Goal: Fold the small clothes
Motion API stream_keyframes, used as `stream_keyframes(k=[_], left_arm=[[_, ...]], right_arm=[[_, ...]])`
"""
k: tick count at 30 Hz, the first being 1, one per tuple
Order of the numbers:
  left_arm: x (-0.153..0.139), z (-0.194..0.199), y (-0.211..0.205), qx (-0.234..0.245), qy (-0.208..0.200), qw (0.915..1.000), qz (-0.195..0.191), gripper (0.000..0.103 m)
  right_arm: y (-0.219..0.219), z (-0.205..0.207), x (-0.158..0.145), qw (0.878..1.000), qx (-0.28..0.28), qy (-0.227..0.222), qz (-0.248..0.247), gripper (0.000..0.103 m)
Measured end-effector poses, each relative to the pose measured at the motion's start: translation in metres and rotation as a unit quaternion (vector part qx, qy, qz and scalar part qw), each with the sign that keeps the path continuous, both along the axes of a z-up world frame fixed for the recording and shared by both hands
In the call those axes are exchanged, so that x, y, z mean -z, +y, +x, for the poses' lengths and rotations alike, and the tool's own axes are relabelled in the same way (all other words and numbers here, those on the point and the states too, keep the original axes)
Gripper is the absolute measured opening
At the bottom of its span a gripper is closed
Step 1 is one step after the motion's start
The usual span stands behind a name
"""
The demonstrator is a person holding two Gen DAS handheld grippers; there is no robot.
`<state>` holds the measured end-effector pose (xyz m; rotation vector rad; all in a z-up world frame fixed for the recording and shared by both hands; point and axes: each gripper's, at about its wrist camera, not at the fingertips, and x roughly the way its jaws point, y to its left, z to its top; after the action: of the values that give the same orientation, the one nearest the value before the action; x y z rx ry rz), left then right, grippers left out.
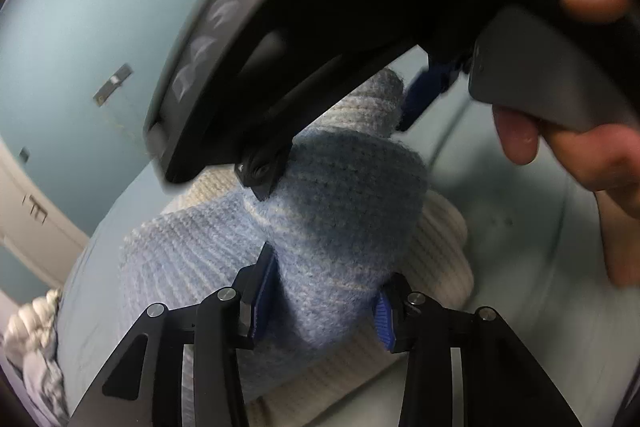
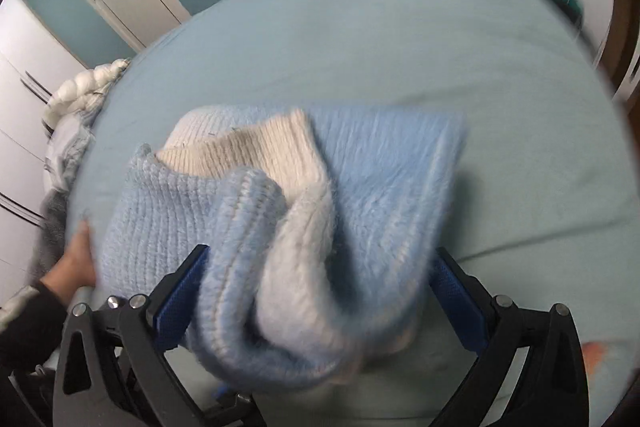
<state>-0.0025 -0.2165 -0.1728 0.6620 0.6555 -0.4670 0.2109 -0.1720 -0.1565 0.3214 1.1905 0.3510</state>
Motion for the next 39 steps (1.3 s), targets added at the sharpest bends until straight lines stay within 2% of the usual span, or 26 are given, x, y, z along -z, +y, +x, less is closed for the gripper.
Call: stream_keyframes(k=[3, 5, 7, 9, 11, 14, 16, 17, 19, 22, 24, 25, 26, 28, 30, 31, 33, 35, 38, 39], left_arm=[[-0.009, -0.014, 0.007, 0.032, 0.004, 0.9995, 0.006, 0.042], [-0.022, -0.025, 0.012, 0.054, 0.017, 0.9984, -0.006, 0.049], [-0.038, -0.031, 0.02, 0.067, 0.05, 0.9958, -0.039, 0.088], [-0.065, -0.033, 0.033, 0.077, 0.085, 0.9886, -0.098, 0.098], [-0.091, -0.027, 0.047, 0.075, 0.085, 0.9853, -0.128, 0.101], [-0.116, -0.006, 0.065, 0.034, 0.081, 0.9869, -0.135, 0.103], [-0.123, 0.021, 0.086, -0.034, 0.078, 0.988, -0.129, 0.103], [-0.122, 0.037, 0.1, -0.073, 0.078, 0.9859, -0.129, 0.103], [-0.114, 0.061, 0.127, -0.134, 0.095, 0.9767, -0.138, 0.103], [-0.085, 0.095, 0.173, -0.226, 0.159, 0.9436, -0.182, 0.103], [-0.065, 0.101, 0.18, -0.235, 0.212, 0.9282, -0.195, 0.103], [-0.052, 0.103, 0.177, -0.225, 0.242, 0.924, -0.192, 0.103], [-0.042, 0.102, 0.173, -0.218, 0.253, 0.9228, -0.192, 0.103], [-0.039, 0.093, 0.174, -0.211, 0.224, 0.9259, -0.219, 0.103], [-0.035, 0.088, 0.171, -0.205, 0.214, 0.9306, -0.215, 0.103], [-0.033, 0.088, 0.171, -0.209, 0.214, 0.9298, -0.214, 0.103], [-0.032, 0.085, 0.171, -0.221, 0.208, 0.9296, -0.209, 0.103], [-0.033, 0.079, 0.164, -0.215, 0.198, 0.9365, -0.193, 0.103], [-0.038, 0.082, 0.161, -0.217, 0.184, 0.9427, -0.175, 0.103], [-0.035, 0.085, 0.159, -0.216, 0.182, 0.9443, -0.169, 0.103]], right_arm=[[-0.025, 0.0, 0.023, 0.994, 0.029, 0.058, 0.088, 0.102], [-0.038, -0.002, 0.031, 0.986, 0.04, 0.089, 0.133, 0.102], [-0.045, -0.008, 0.032, 0.984, 0.051, 0.092, 0.141, 0.102], [-0.046, -0.014, 0.032, 0.983, 0.053, 0.094, 0.148, 0.102], [-0.044, -0.028, 0.034, 0.983, 0.05, 0.096, 0.15, 0.102], [-0.049, -0.037, 0.036, 0.982, 0.052, 0.096, 0.151, 0.102], [-0.053, -0.033, 0.041, 0.981, 0.053, 0.1, 0.158, 0.102], [-0.055, -0.033, 0.045, 0.98, 0.054, 0.102, 0.162, 0.102], [-0.063, -0.033, 0.048, 0.978, 0.055, 0.106, 0.171, 0.102], [-0.057, -0.032, 0.057, 0.974, 0.056, 0.118, 0.186, 0.102], [-0.06, -0.033, 0.062, 0.969, 0.059, 0.129, 0.202, 0.102], [-0.063, -0.034, 0.064, 0.967, 0.06, 0.132, 0.207, 0.102], [-0.065, -0.034, 0.066, 0.966, 0.061, 0.138, 0.212, 0.102], [-0.066, -0.035, 0.064, 0.968, 0.061, 0.14, 0.199, 0.102], [-0.066, -0.034, 0.05, 0.975, 0.067, 0.128, 0.168, 0.102], [-0.066, -0.032, 0.041, 0.979, 0.067, 0.12, 0.149, 0.102], [-0.067, -0.032, 0.01, 0.989, 0.081, 0.069, 0.099, 0.102], [-0.066, -0.036, -0.023, 0.994, 0.102, -0.001, 0.05, 0.102], [-0.054, -0.042, -0.052, 0.993, 0.094, -0.068, 0.025, 0.102], [-0.046, -0.043, -0.055, 0.993, 0.087, -0.077, 0.017, 0.102]])
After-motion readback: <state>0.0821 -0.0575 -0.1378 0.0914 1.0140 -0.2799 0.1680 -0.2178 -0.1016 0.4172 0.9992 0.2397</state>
